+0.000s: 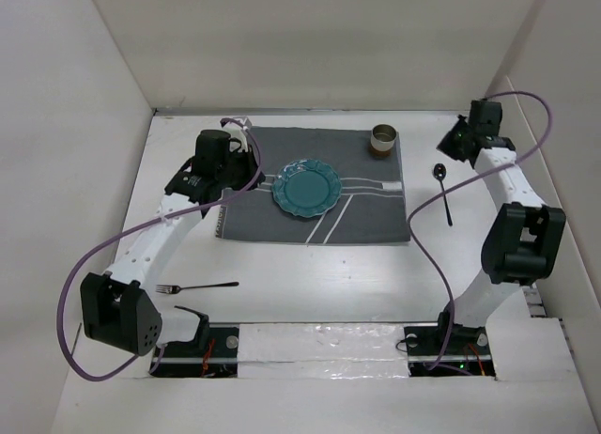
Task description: Set the dinner table for one person
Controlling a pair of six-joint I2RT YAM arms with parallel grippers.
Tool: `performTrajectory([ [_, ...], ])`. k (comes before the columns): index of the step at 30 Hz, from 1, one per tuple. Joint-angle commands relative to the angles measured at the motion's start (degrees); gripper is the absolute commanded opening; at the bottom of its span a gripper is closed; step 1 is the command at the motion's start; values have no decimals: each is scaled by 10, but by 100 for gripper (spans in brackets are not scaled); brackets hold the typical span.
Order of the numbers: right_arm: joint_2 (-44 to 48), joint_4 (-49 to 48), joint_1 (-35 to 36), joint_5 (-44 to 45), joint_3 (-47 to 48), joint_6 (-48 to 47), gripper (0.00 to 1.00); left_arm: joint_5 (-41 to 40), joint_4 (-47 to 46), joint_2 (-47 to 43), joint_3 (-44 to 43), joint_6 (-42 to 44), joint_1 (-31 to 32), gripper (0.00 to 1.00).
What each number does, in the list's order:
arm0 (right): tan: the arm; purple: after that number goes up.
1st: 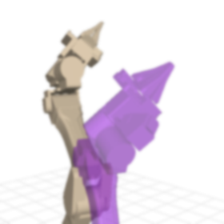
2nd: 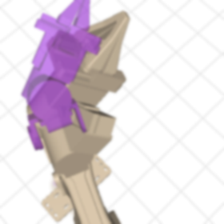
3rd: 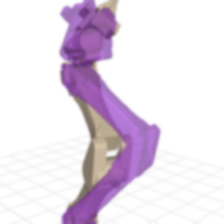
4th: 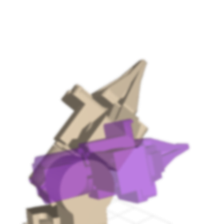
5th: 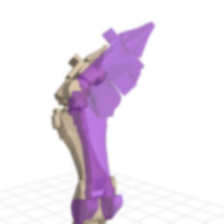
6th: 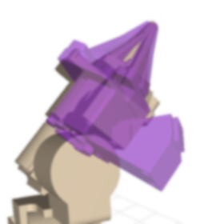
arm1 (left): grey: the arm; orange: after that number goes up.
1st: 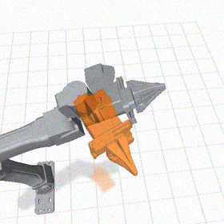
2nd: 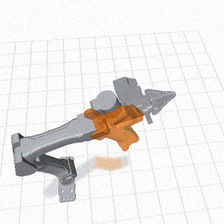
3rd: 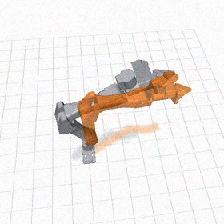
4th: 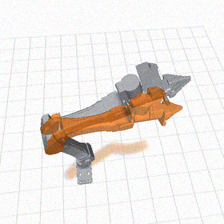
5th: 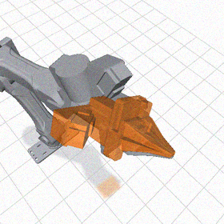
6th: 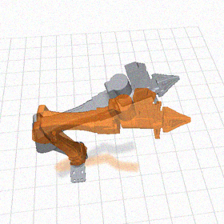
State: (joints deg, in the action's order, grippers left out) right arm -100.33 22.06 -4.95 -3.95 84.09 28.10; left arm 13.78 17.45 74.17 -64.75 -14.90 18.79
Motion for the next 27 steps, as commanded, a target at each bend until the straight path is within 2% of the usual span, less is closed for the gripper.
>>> performTrajectory([
  [1, 17, -34, -32, 36, -56, 2, 0, 28, -36, -18, 4, -12, 3, 0],
  [2, 16, 0, -37, 64, -67, -1, 2, 30, -41, -20, 9, -14, 3, 0],
  [3, 13, 10, -44, 81, -73, -12, 11, 31, -44, -25, 12, -15, 3, 0],
  [4, 8, 27, -45, 89, -78, -20, 32, 34, -45, -28, 15, -16, 3, 0],
  [7, -33, 61, -52, 81, -74, -47, 53, 38, -51, -39, 30, -17, 3, 0],
  [11, -60, 75, -52, 97, -77, -56, 55, 40, -51, -53, 36, -14, 3, 0],
  [19, -137, 135, -52, 170, -2, -67, 54, 45, -49, -69, 45, -14, 3, 0],
  [22, -166, 159, -52, 163, 25, -74, 54, 47, -49, -75, 49, -15, 3, 0],
  [24, -184, 169, -52, 158, 50, -79, 52, 51, -52, -73, 51, -17, 3, 0],
  [27, -210, 197, -52, 148, 87, -91, 42, 56, -60, -69, 52, -22, 3, 0],
])
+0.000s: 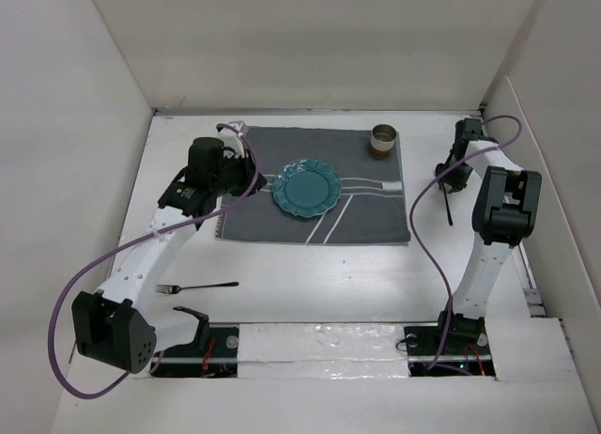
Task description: Set the dinner table for one person
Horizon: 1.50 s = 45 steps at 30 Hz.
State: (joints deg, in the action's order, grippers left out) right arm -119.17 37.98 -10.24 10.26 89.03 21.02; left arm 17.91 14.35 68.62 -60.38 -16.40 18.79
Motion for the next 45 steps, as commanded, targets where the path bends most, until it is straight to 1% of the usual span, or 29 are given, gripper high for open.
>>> performTrajectory([
  [1, -27, 54, 1, 1, 47, -29, 37, 15, -30, -15, 9, -8, 3, 0],
  [4, -50, 84, 1, -14, 76, -48, 33, 9, -36, -14, 16, -13, 3, 0],
  [5, -52, 90, 1, -17, 78, -48, 21, 5, -40, -15, 20, -15, 3, 0],
  [6, -52, 90, 1, -17, 73, -48, 21, 5, -40, -16, 22, -15, 3, 0],
  [7, -43, 83, 1, -25, 63, -49, 11, 4, -41, -16, 24, -18, 3, 0],
  [9, -29, 73, 1, -27, 33, -38, 0, 4, -45, -17, 30, -20, 3, 0],
  [13, 48, 21, 7, -9, -27, -12, 0, 5, -46, -20, 42, -23, 3, 0],
  [14, 85, 17, 13, -2, -32, -8, 0, 5, -46, -20, 46, -24, 3, 1],
  [16, 118, 10, 28, 31, -40, -6, 0, -1, -47, -19, 47, -28, 3, 1],
  [17, 134, 11, 50, 36, -38, -7, 0, -2, -45, -16, 44, -35, 3, 3],
  [18, 166, 11, 63, 38, -37, -10, 0, -2, -46, -16, 41, -39, 3, 8],
  [19, 182, 10, 76, 34, -36, -11, 0, 4, -48, -14, 40, -44, 3, 11],
  [20, 196, 10, 106, 28, -36, -12, 0, 5, -50, -11, 38, -48, 3, 16],
  [21, 219, 8, 123, 19, -35, -13, 0, 5, -51, -11, 38, -56, 3, 19],
  [23, 229, 10, 160, 6, -33, -11, 0, 1, -52, -8, 39, -68, 3, 22],
  [24, 230, 11, 197, -1, -31, -6, 0, -6, -52, -9, 40, -85, 3, 24],
  [26, 216, 13, 231, -20, -26, 1, 0, -57, -39, -11, 43, -113, 3, 25],
  [27, 206, 16, 263, -18, -17, 7, 0, -73, -35, -13, 46, -142, 3, 25],
  [28, 184, 9, 277, -10, -14, 10, 0, -108, -22, -16, 46, -156, 3, 25],
  [30, 160, 2, 297, -23, -9, 17, 0, -133, -13, -23, 49, -179, 3, 25],
  [31, 121, -7, 318, -26, 4, 18, 0, -165, 3, -37, 53, -205, 3, 23],
  [32, 120, -7, 318, -26, 4, 18, 0, -165, 3, -37, 53, -205, 3, 23],
  [37, 49, -12, 323, -36, 60, 15, 0, -173, 21, -77, 74, -227, 3, 23],
  [38, 32, -12, 323, -37, 68, 13, 0, -192, 25, -84, 78, -232, 3, 23],
  [41, -9, 2, 323, -35, 111, 3, 0, -212, 53, -107, 93, -253, 3, 22],
  [42, -18, 4, 323, -37, 119, 1, 0, -240, 80, -111, 95, -263, 3, 22],
  [45, -46, 10, 323, -48, 137, 3, 0, -291, 138, -121, 97, -304, 3, 21],
])
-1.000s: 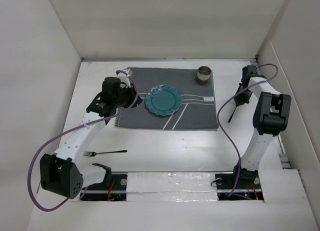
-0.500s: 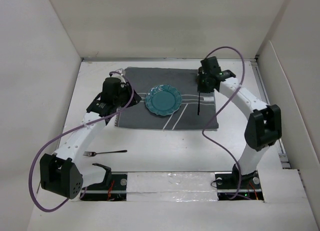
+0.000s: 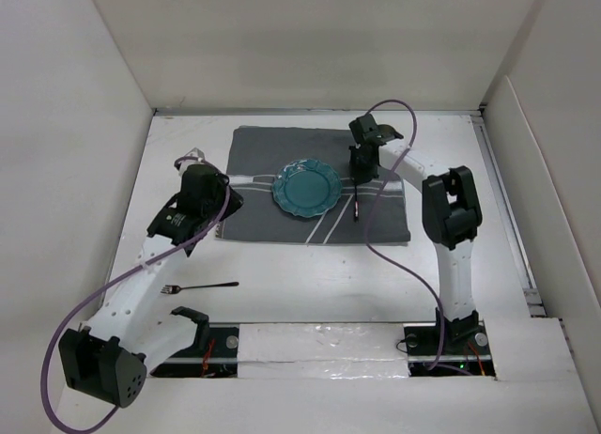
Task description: Set the dinner table for one person
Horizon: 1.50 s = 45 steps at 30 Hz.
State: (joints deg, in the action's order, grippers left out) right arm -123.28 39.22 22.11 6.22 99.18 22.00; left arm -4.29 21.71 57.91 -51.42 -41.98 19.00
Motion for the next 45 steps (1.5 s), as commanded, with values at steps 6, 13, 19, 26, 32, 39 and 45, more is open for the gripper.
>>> performTrajectory([
  [6, -16, -5, 0, -3, 37, -1, 22, -85, 101, -41, -4, -68, 1, 21],
  [13, 36, 1, 5, -23, 45, -11, 46, -80, 113, -59, -67, -41, 1, 21],
  [19, 202, -120, 37, -152, -56, -49, 5, -39, 119, -63, -200, 35, 1, 5],
  [26, 225, -259, 229, -250, -179, -67, 0, 39, 115, -61, -317, 26, 1, 0],
  [32, 93, -267, 375, -259, -74, -107, 48, 102, 126, -83, -414, 21, 1, 24],
  [39, -30, -240, 447, -219, 50, -165, 62, 129, 156, -80, -485, 58, 1, 32],
  [45, -139, -193, 490, -158, 180, -213, 66, 161, 176, -88, -457, 80, 1, 34],
])
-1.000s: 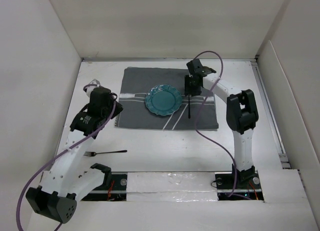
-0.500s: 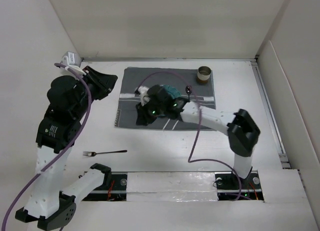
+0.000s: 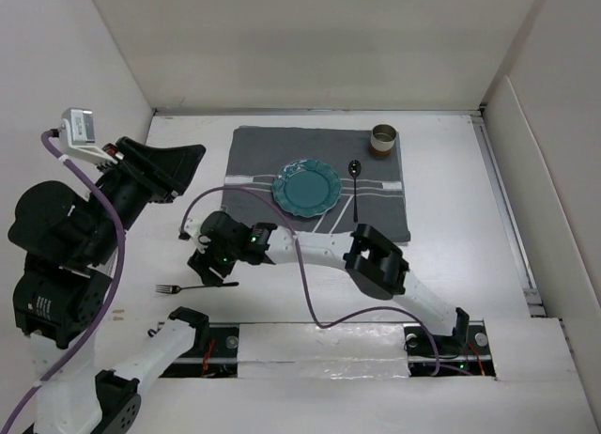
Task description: Set the dinner table for one person
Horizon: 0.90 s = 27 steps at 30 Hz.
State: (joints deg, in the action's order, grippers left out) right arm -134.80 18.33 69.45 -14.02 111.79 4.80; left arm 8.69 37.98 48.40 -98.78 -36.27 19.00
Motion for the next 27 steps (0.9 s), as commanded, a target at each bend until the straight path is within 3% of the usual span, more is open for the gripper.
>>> performTrajectory([
  [1, -34, 17, 17, 46, 63, -41, 66, 35, 12, 4, 32, 23, 1, 34],
  [6, -98, 39, 32, 29, 133, -66, 66, 50, 11, -6, 60, 25, 1, 34],
  [12, -112, 42, 49, 84, 114, -95, 64, 47, 18, -14, 69, 29, 1, 34],
  [16, -84, -28, 60, 208, 25, -100, 40, 36, 24, -20, 72, 32, 1, 33],
  [23, -43, -102, 60, 261, -65, -59, 0, 22, 25, -26, 81, 32, 1, 33],
  [27, -4, -107, 54, 232, -60, -16, 0, 5, 32, -23, 81, 28, 1, 32],
])
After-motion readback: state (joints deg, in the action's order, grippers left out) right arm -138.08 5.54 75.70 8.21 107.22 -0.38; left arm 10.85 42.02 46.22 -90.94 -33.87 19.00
